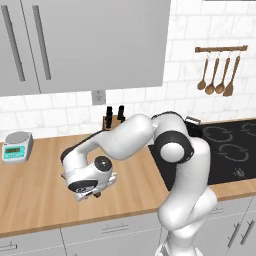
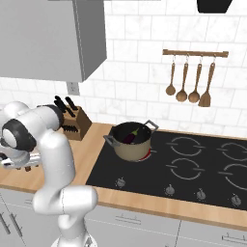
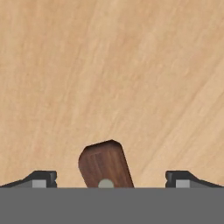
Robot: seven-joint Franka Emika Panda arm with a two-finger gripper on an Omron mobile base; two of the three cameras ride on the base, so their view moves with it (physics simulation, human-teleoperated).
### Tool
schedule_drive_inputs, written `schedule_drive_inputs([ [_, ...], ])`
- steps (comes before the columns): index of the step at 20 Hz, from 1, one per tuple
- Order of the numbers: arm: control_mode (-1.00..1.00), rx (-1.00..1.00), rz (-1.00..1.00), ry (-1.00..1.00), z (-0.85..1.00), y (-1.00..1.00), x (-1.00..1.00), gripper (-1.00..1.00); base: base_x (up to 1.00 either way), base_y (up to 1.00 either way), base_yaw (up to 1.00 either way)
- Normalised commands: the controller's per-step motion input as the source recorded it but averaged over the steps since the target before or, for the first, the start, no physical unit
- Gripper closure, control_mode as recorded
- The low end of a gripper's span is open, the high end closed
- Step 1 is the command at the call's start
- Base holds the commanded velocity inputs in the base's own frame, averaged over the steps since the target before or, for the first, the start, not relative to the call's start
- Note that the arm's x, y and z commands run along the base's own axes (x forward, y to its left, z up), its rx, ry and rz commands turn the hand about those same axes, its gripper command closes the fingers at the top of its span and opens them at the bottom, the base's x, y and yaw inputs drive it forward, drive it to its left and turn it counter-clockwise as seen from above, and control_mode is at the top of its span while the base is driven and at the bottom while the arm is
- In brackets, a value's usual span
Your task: Put the mushroom and eggplant in the pot. Retrieve the spatula and lightly stir the vegetables in the pot.
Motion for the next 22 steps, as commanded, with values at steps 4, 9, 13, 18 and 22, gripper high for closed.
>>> schedule_drive_inputs([
  [4,-1.00,-0.09,0.00,0.07,-0.10,0.38,0.16,1.00,0.00,0.00,0.00],
  [9,-1.00,-0.13,-0.01,0.03,-0.18,0.11,-0.07,1.00,0.00,0.00,0.00],
  [13,-1.00,-0.04,-0.04,0.00,0.01,0.00,-0.39,1.00,0.00,0.00,0.00],
  [18,-1.00,0.00,-0.04,-0.03,0.55,-0.05,-0.67,1.00,0.00,0.00,0.00],
  [22,-1.00,0.05,-0.02,-0.17,1.00,-0.29,-0.44,1.00,0.00,0.00,0.00],
])
